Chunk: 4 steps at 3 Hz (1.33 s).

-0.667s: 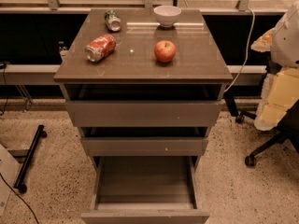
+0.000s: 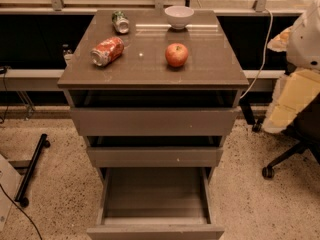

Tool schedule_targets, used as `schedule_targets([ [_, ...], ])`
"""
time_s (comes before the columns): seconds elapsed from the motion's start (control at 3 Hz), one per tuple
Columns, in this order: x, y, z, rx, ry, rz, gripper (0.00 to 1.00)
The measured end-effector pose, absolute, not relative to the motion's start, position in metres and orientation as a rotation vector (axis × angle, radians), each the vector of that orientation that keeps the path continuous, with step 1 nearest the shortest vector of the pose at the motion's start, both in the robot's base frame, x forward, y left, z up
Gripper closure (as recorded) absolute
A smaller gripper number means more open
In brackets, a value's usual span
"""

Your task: Place apple into bottom drawer

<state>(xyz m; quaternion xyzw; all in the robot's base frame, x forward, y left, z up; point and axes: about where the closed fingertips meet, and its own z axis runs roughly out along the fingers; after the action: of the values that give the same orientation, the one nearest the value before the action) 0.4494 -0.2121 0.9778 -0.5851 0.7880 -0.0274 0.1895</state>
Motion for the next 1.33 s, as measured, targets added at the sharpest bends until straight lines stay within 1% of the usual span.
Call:
schedule_targets([
  [0.67, 0.498, -0.173, 0.975, -1.552, 2.108, 0.004, 0.00],
  [1.0, 0.560, -0.138, 0.962, -1.536, 2.031, 0.107, 0.00],
  [1.33, 0.560, -0.138, 0.962, -1.536, 2.031, 0.107, 0.00],
])
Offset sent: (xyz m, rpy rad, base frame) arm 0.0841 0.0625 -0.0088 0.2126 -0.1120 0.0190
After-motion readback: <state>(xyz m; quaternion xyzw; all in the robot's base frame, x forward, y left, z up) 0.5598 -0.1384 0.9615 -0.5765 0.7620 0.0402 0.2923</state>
